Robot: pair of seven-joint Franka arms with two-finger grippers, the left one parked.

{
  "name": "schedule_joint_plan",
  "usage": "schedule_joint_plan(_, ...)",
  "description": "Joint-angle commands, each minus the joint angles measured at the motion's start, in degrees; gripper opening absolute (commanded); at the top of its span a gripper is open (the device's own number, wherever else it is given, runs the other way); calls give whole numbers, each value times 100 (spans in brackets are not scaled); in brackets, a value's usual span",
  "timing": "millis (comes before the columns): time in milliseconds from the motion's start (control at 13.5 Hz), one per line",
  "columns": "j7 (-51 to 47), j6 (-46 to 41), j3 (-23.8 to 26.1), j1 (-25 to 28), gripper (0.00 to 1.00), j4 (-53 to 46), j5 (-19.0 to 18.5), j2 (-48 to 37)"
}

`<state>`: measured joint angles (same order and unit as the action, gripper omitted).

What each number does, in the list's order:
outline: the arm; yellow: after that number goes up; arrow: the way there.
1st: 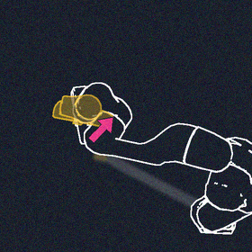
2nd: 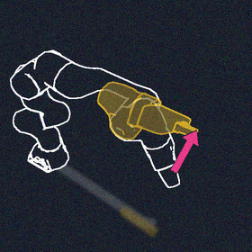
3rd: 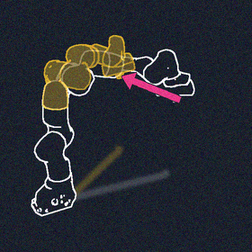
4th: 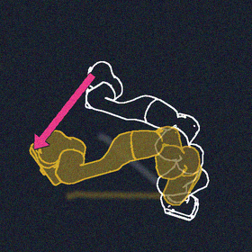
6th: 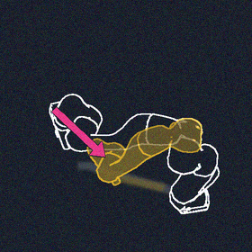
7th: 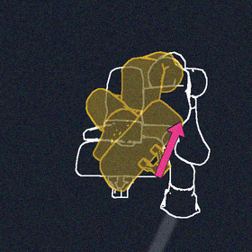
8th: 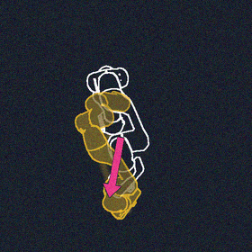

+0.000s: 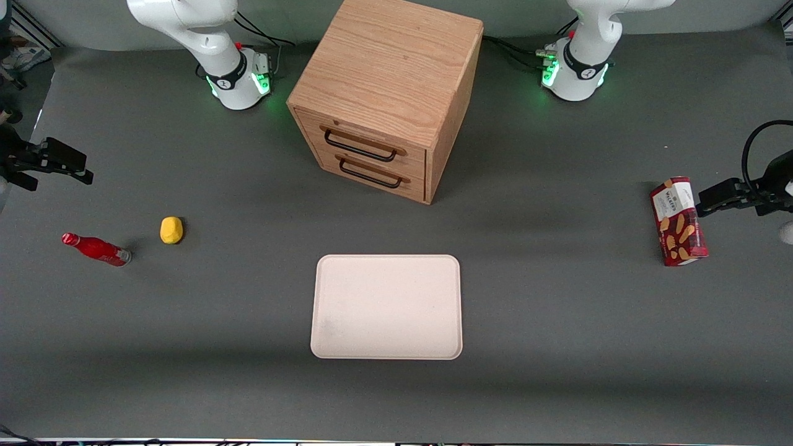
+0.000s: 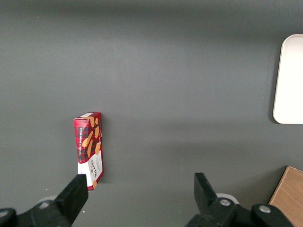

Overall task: Place coke bottle on tray
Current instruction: 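Move the right gripper toward the red Coca-Cola bottle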

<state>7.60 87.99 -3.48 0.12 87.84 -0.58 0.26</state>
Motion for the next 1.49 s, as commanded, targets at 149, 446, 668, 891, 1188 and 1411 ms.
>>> schedule_joint_plan(149, 873, 104, -3, -731, 100, 40, -100, 9)
schedule_joint_plan(446, 2032, 158, -3, -1575, 100, -555, -47, 587)
schedule_joint_plan(668, 2797, 157, -12, -2120, 100, -1127, -47, 1080)
schedule_joint_plan(891, 3221, 149, -38, -2333, 100, -1419, -38, 1327)
schedule_joint_plan(1188, 3151, 210, -47, -2315, 100, -1340, 180, 1380)
schedule_joint_plan(1411, 3142, 849, -109, -2210, 100, -771, 217, 1416)
